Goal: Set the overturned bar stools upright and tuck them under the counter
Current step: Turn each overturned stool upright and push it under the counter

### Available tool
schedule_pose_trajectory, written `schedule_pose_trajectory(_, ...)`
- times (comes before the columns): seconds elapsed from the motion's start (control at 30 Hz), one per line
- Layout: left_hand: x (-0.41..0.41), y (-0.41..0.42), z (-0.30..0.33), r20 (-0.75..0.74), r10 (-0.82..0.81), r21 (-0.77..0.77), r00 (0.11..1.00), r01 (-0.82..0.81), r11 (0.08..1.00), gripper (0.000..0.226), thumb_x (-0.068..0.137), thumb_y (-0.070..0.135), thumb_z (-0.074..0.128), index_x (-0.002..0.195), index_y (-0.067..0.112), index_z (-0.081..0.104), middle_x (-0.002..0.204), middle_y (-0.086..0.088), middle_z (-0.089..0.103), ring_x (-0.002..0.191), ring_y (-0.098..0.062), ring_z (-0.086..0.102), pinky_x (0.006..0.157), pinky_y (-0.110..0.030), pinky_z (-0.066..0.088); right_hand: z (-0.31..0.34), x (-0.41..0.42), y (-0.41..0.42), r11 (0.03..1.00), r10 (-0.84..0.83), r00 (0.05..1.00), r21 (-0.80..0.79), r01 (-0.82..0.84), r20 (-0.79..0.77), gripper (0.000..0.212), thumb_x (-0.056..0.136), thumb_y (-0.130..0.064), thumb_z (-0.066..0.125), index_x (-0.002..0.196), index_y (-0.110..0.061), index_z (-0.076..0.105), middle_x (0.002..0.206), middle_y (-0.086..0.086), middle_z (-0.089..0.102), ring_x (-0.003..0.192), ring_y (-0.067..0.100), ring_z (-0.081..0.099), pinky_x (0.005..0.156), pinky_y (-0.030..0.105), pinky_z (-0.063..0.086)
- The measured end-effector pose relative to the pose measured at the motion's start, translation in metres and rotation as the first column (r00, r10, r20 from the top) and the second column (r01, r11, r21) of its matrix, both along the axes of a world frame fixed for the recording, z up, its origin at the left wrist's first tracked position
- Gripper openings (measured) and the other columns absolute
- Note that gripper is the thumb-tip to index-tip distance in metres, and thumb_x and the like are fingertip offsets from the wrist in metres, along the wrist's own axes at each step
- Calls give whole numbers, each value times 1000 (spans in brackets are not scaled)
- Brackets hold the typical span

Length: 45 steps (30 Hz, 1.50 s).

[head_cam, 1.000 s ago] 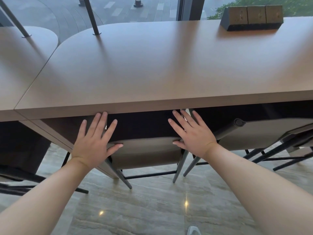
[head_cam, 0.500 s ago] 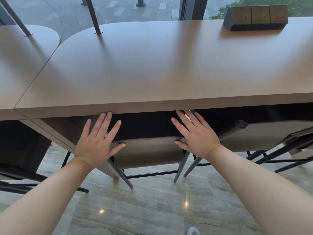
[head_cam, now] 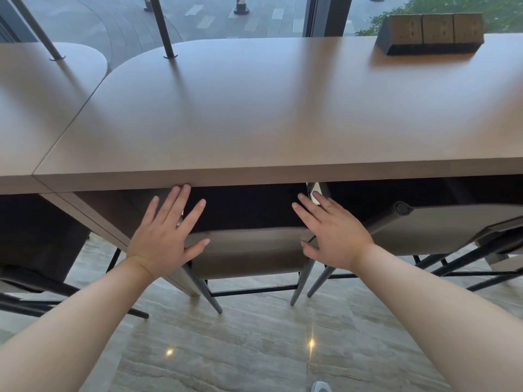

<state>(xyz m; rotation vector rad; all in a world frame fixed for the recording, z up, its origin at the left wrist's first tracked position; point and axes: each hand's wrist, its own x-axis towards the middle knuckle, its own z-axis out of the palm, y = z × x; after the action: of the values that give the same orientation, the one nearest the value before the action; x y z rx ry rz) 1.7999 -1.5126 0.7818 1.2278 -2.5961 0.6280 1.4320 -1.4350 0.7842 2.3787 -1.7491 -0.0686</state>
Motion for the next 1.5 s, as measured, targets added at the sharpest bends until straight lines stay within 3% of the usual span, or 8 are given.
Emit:
schedule_pose_trajectory(0.3, 3, -3, -5, 12, 0, 22, 1000, -1, 1000, 81, 93, 67, 29, 158, 22, 9, 165, -10, -6, 153, -26, -5, 121, -48, -4, 2, 1, 0, 1000, 14, 999, 19, -13, -32, 77, 88, -55, 40, 155, -21, 23, 162, 7, 21, 149, 34, 18, 118, 47, 14)
schedule_pose_trajectory(0.47, 0, 5, 5, 31, 52, 94, 998, -55, 994, 80, 94, 67, 28, 157, 22, 9, 164, -11, 1, 152, -24, -8, 120, -48, -7, 4, 3, 0, 1000, 5, 998, 21, -4, -69, 81, 87, -57, 45, 155, -20, 22, 163, 9, 18, 149, 36, 15, 118, 52, 11)
schedule_pose_trajectory(0.6, -10, 24, 26, -46, 135, 223, 990, -122, 967, 80, 93, 67, 27, 156, 25, 0, 164, -7, -6, 152, -19, -14, 122, -42, -6, 14, 5, 4, 998, 5, 999, 70, -1, -51, 81, 89, -60, 35, 157, -23, 10, 164, 9, 2, 151, 31, 1, 118, 53, 6)
schedule_pose_trajectory(0.7, -14, 40, 51, -157, 213, 309, 964, -157, 938, 82, 92, 65, 32, 155, 26, 0, 164, 1, -15, 151, -15, -15, 122, -41, -2, 24, 12, 17, 996, 15, 999, 93, -18, 34, 77, 90, -58, 36, 156, -22, 17, 164, 9, 9, 151, 29, 7, 118, 49, 5)
schedule_pose_trajectory(0.87, -17, 78, 100, -371, 347, 371, 861, -204, 906, 72, 94, 47, 56, 155, 23, 25, 165, 2, 10, 151, -22, 16, 118, -40, 15, 47, 27, 33, 997, 43, 949, 41, -59, 311, 66, 93, -53, 45, 150, -21, 34, 161, 6, 26, 148, 25, 23, 116, 36, 12)
schedule_pose_trajectory(1.07, -17, 135, 128, -452, 421, 386, 786, -253, 887, 59, 94, 38, 61, 147, 24, 40, 156, 4, 36, 142, -16, 34, 113, -42, 31, 76, 50, 40, 982, 166, 841, -11, -187, 515, 67, 90, -56, 39, 147, -19, 39, 155, 4, 36, 141, 23, 34, 111, 40, 36)
schedule_pose_trajectory(1.23, -16, 180, 138, -633, 544, 470, 550, -285, 835, 44, 93, 31, 62, 136, 26, 52, 130, 17, 54, 117, 12, 45, 98, -19, 37, 91, 77, 46, 965, 188, 692, 1, -263, 697, 62, 91, -56, 47, 144, -26, 38, 147, -9, 37, 131, 13, 40, 98, 25, 38)
schedule_pose_trajectory(1.5, 17, 261, 156, -759, 649, 629, 46, -204, 750, 19, 88, 40, 57, 106, 47, 62, 105, 23, 66, 97, 14, 57, 77, -14, 43, 114, 168, 97, 914, 86, 506, 135, -384, 858, 64, 81, -70, 40, 138, -42, 36, 134, -24, 42, 110, -5, 46, 78, 14, 40)
